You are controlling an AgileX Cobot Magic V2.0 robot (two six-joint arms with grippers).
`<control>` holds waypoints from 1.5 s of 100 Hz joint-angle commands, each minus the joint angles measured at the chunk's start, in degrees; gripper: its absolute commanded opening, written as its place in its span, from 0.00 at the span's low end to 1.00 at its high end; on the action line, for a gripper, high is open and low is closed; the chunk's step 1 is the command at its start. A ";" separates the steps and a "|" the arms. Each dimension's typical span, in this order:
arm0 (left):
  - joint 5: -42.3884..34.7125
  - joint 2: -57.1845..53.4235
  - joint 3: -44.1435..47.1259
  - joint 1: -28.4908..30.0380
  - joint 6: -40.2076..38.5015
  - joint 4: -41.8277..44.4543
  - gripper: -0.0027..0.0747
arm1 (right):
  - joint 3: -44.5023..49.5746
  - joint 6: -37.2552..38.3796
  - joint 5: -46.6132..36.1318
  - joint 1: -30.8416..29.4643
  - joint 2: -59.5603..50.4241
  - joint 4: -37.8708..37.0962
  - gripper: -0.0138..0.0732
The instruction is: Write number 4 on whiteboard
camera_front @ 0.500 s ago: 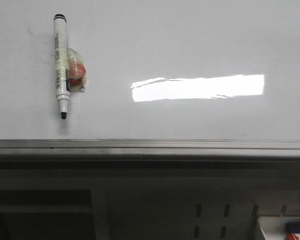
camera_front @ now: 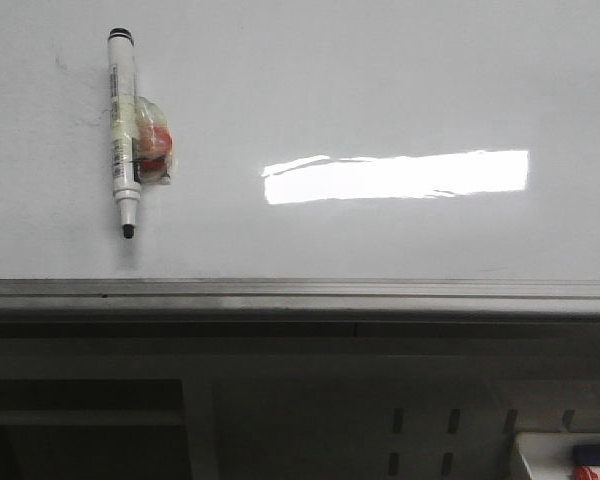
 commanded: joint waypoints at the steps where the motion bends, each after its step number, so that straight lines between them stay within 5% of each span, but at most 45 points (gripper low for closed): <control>1: -2.47 -1.45 1.96 -0.01 -0.48 -0.66 0.01 | 1.37 -0.07 -1.69 -0.26 -0.86 -0.76 0.08; 39: -4.59 -1.45 1.96 -0.01 -0.48 -1.28 0.01 | 1.37 -0.19 -2.41 -0.26 -0.86 -6.20 0.08; 48: -6.27 -1.45 1.96 -0.01 -0.48 -9.37 0.01 | 1.37 -0.19 -6.91 -0.26 -0.86 -6.62 0.08; 58: -8.21 -1.45 1.96 -0.01 -0.48 -29.86 0.01 | 1.37 -0.19 -15.23 -0.26 -0.86 -6.49 0.08; 70: -9.55 -1.45 1.96 -0.01 -0.48 -43.84 0.01 | 1.37 2.85 -25.32 -0.26 -0.86 5.13 0.08; 90: -8.39 -1.45 1.44 -0.01 -0.48 -47.99 0.01 | 0.83 5.44 -29.17 -0.26 -0.86 27.22 0.08; 103: -8.11 -1.20 -4.27 -0.01 3.11 -41.99 0.01 | -4.08 5.44 -21.85 -0.26 -0.86 27.11 0.08; 123: 4.78 7.27 -21.86 -0.01 4.36 -11.92 0.02 | -17.45 -5.48 -1.81 -0.26 6.59 21.69 0.09; 134: 11.65 16.25 -29.64 -0.01 4.36 -8.78 0.19 | -23.45 -9.71 2.93 -0.26 13.42 21.69 0.18; 150: 18.14 28.29 -35.51 -0.01 4.36 -16.09 0.64 | -29.67 -9.81 8.16 -0.26 21.02 21.69 0.56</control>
